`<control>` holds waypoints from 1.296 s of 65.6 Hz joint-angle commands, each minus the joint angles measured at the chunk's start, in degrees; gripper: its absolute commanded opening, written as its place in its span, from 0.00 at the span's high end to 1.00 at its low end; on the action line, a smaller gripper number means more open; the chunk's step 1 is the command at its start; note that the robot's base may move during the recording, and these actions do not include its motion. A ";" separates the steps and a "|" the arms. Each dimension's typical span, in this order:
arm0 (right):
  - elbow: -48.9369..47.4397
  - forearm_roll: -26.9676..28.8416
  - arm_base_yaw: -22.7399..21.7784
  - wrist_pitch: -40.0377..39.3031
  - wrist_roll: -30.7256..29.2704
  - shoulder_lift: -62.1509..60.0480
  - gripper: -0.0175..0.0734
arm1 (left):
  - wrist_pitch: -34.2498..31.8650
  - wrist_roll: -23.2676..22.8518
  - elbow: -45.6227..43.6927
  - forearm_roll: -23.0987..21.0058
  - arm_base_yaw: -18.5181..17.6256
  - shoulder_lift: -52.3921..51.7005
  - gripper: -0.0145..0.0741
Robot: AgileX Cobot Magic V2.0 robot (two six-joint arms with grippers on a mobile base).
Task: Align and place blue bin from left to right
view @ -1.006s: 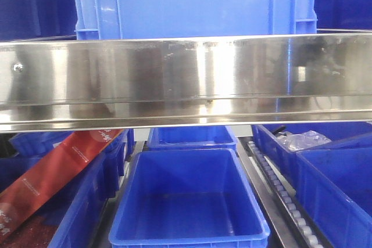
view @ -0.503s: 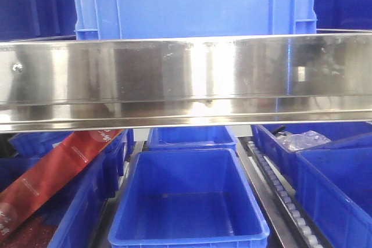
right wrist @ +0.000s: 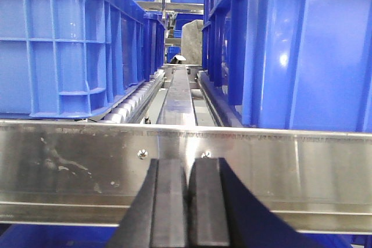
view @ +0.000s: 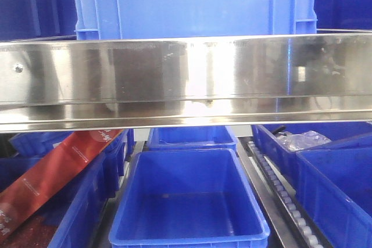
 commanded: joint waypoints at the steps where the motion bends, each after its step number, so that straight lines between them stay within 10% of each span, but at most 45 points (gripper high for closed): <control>1: -0.01 0.15 -0.34 -1.09 -0.24 -0.24 0.90 | -1.44 1.06 4.24 -1.65 3.11 -3.50 0.96; 10: -0.01 0.15 -0.34 -1.09 -0.24 -0.24 0.90 | -1.32 7.99 11.14 -4.96 8.90 -11.25 0.96; 29: -0.01 0.15 -0.34 -1.09 -0.24 -0.24 0.90 | 3.15 8.25 22.47 -7.34 18.02 -25.80 0.96; 85: -0.01 0.15 -0.34 -1.09 -0.24 -0.24 0.90 | 5.20 10.93 24.30 -10.55 18.61 -25.80 0.96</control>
